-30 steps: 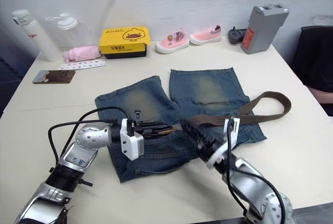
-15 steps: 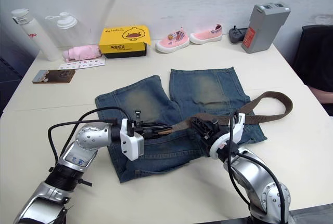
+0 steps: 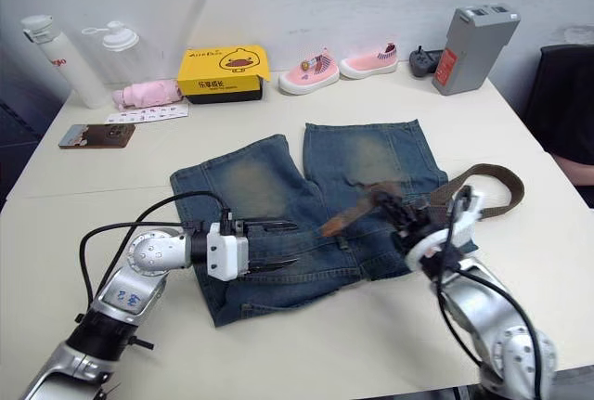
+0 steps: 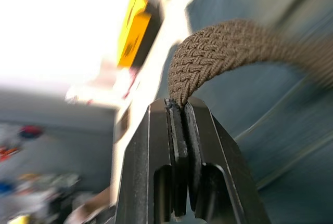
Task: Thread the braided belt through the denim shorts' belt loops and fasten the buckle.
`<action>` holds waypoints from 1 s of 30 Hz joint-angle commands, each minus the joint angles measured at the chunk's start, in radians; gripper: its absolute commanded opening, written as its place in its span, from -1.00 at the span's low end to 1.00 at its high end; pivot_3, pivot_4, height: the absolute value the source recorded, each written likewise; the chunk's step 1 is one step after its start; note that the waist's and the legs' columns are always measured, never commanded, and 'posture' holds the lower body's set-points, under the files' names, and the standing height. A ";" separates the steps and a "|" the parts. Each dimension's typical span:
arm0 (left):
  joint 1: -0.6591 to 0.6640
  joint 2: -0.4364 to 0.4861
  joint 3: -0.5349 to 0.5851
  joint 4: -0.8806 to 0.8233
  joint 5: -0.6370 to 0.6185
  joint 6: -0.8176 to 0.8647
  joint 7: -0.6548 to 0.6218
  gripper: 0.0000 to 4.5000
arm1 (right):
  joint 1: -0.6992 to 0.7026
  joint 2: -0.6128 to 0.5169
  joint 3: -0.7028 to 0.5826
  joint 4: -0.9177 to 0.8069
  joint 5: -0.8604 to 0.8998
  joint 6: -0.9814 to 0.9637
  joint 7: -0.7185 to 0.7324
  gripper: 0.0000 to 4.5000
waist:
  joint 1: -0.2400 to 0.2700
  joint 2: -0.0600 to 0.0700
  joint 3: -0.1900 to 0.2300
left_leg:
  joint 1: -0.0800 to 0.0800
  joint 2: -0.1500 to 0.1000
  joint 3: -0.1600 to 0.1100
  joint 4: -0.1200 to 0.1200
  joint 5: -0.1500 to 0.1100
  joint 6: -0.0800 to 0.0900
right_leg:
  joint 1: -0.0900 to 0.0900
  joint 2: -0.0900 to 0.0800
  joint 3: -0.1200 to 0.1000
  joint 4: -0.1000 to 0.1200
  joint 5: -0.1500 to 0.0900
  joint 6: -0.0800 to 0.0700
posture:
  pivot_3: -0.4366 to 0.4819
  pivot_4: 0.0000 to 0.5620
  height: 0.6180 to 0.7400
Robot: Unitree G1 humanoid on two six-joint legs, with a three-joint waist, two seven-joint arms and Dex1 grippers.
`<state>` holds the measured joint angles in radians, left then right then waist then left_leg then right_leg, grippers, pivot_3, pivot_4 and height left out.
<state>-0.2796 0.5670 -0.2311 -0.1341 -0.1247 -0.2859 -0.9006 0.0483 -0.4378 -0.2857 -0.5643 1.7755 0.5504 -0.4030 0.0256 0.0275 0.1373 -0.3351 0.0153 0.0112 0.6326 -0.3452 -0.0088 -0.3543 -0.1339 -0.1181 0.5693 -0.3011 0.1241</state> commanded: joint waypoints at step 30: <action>0.053 0.040 0.083 -0.144 -0.129 0.294 -0.028 0.28 | -0.029 0.092 0.187 -0.001 -0.638 0.028 0.187 -1.00 | -0.002 0.001 -0.001 | 0.001 -0.001 0.001 -0.001 0.001 -0.001 | -0.002 0.002 0.002 0.000 0.000 -0.001 | -0.05 -0.47 0.54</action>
<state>-0.2151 0.6054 -0.1576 -0.2901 -0.2567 0.0437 -0.9116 0.0351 -0.3425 -0.0459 -0.5312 1.1671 0.6160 -0.2335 0.0236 0.0286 0.1362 -0.3346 0.0141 0.0121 0.6319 -0.3446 -0.0102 -0.3562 -0.1317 -0.1161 0.5695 -0.3015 0.1233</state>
